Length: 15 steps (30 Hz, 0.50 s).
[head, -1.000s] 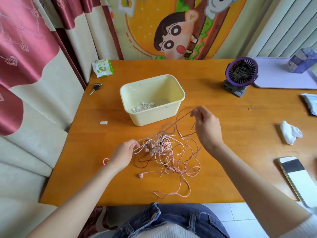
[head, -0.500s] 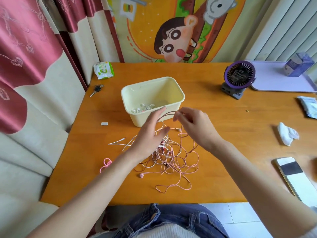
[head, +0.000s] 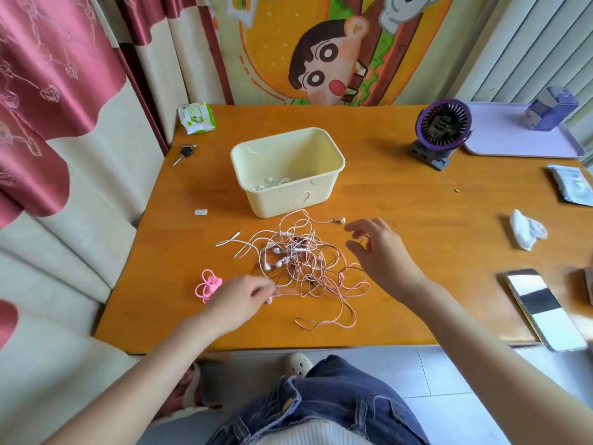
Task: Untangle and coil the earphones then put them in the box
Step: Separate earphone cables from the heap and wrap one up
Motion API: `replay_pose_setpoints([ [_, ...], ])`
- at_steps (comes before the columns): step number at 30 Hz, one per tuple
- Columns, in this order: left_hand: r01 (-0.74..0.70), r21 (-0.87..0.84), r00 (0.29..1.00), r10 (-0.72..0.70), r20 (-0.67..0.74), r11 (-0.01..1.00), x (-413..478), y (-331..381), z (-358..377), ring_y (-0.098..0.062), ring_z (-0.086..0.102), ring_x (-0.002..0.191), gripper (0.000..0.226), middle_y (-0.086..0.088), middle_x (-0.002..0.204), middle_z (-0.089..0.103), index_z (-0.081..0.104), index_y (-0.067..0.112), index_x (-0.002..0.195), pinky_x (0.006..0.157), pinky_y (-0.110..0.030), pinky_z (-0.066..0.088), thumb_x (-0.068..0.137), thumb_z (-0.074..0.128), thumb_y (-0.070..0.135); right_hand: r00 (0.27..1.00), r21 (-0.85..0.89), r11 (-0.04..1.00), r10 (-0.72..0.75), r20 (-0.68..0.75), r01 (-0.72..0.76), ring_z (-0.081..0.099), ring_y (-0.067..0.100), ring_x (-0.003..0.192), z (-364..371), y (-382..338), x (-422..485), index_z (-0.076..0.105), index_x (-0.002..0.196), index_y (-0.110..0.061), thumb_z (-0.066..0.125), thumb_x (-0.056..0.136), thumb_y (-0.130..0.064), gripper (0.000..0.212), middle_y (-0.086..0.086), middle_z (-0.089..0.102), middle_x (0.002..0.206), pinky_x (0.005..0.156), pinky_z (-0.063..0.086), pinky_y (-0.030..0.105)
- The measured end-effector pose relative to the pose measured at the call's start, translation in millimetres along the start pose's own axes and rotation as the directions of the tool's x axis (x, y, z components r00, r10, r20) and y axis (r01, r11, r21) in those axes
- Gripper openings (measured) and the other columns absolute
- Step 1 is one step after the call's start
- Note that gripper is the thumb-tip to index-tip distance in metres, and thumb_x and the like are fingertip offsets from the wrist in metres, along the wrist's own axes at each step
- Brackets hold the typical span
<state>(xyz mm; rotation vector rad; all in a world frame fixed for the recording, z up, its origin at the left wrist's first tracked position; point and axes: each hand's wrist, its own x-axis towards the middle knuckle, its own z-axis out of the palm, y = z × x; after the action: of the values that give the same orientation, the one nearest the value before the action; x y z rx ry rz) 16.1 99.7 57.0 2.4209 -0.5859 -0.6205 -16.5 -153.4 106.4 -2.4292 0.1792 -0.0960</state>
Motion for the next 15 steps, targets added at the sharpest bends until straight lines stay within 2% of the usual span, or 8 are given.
replay_pose_setpoints([
  [3, 0.092, 0.155, 0.914, -0.145, 0.379, 0.984, -22.4, -40.3, 27.7, -0.018, 0.046, 0.062, 0.031, 0.005, 0.065, 0.054, 0.065, 0.028, 0.072, 0.061, -0.031, 0.033, 0.095, 0.046, 0.027, 1.000, -0.002, 1.000, 0.017, 0.020, -0.017, 0.043, -0.002, 0.063, 10.2, 2.3, -21.8, 0.062, 0.112, -0.014, 0.060, 0.088, -0.010, 0.025, -0.003, 0.051, 0.097, 0.067, 0.031, 0.014],
  [5, 0.136, 0.259, 0.843, -0.249, 0.477, 0.956, -37.2, -51.1, 40.4, -0.020, 0.043, 0.070, 0.032, 0.002, 0.066, 0.045, 0.055, 0.025, 0.065, 0.069, -0.032, 0.033, 0.095, 0.045, 0.031, 1.000, 0.006, 1.000, 0.022, 0.020, -0.023, 0.045, 0.001, 0.060, 17.3, 0.2, -37.8, 0.063, 0.109, -0.014, 0.058, 0.089, -0.010, 0.021, -0.002, 0.053, 0.095, 0.065, 0.031, 0.015],
  [7, 0.158, 0.384, 0.853, -0.321, 0.411, 0.910, -47.3, -47.8, 45.7, -0.022, 0.050, 0.096, 0.020, -0.002, 0.098, 0.054, 0.061, 0.023, 0.102, 0.090, -0.036, 0.037, 0.096, 0.044, 0.031, 0.999, 0.019, 0.999, 0.036, 0.014, -0.036, 0.047, 0.001, 0.058, 21.9, -5.3, -55.9, 0.064, 0.107, -0.014, 0.057, 0.091, -0.013, 0.017, -0.005, 0.054, 0.089, 0.061, 0.032, 0.014],
  [8, 0.171, 0.389, 0.893, -0.309, 0.327, 0.905, -51.4, -43.0, 46.6, -0.023, 0.047, 0.112, 0.030, -0.005, 0.121, 0.049, 0.052, 0.022, 0.124, 0.100, -0.038, 0.036, 0.095, 0.045, 0.027, 0.999, 0.032, 0.999, 0.042, 0.020, -0.042, 0.048, 0.001, 0.058, 24.3, -8.7, -66.5, 0.064, 0.105, -0.014, 0.056, 0.091, -0.013, 0.016, -0.009, 0.053, 0.084, 0.060, 0.034, 0.012],
  [10, 0.134, 0.194, 0.981, -0.158, 0.115, 0.972, -58.4, -21.1, 45.3, -0.019, 0.038, 0.130, 0.053, -0.001, 0.143, 0.032, 0.032, 0.022, 0.140, 0.107, -0.030, 0.034, 0.092, 0.053, 0.017, 0.995, 0.086, 0.994, 0.057, 0.084, -0.064, 0.049, 0.000, 0.057, 29.7, -18.2, -88.9, 0.064, 0.103, -0.013, 0.054, 0.093, -0.013, 0.015, -0.014, 0.051, 0.075, 0.057, 0.036, 0.009],
  [12, -0.087, -0.041, 0.994, 0.084, -0.065, 0.995, -63.9, 10.7, 43.7, -0.005, 0.027, 0.136, 0.065, 0.009, 0.149, 0.026, 0.027, 0.023, 0.143, 0.108, -0.013, 0.023, 0.089, 0.060, 0.012, 0.977, 0.161, 0.984, 0.039, 0.208, -0.073, 0.049, 0.001, 0.053, 34.9, -31.7, -112.3, 0.064, 0.102, -0.012, 0.051, 0.093, -0.011, 0.016, -0.014, 0.052, 0.069, 0.054, 0.036, 0.011],
  [14, -0.311, -0.187, 0.950, 0.302, -0.077, 0.932, -69.1, 40.6, 45.7, 0.007, 0.027, 0.133, 0.065, 0.013, 0.143, 0.035, 0.035, 0.025, 0.139, 0.107, -0.006, 0.019, 0.085, 0.062, 0.002, 0.948, 0.221, 0.975, -0.038, 0.316, -0.034, 0.050, 0.000, 0.053, 38.5, -46.2, -133.2, 0.064, 0.100, -0.011, 0.050, 0.093, -0.009, 0.015, -0.012, 0.054, 0.067, 0.055, 0.035, 0.010],
  [15, -0.369, -0.265, 0.927, 0.372, -0.040, 0.891, -73.0, 50.9, 49.2, 0.008, 0.037, 0.125, 0.060, 0.012, 0.134, 0.046, 0.043, 0.027, 0.132, 0.103, -0.007, 0.026, 0.083, 0.057, -0.005, 0.936, 0.243, 0.970, -0.077, 0.343, -0.009, 0.051, -0.002, 0.056, 39.6, -50.9, -141.9, 0.063, 0.099, -0.010, 0.051, 0.093, -0.008, 0.014, -0.011, 0.055, 0.068, 0.057, 0.036, 0.009],
])
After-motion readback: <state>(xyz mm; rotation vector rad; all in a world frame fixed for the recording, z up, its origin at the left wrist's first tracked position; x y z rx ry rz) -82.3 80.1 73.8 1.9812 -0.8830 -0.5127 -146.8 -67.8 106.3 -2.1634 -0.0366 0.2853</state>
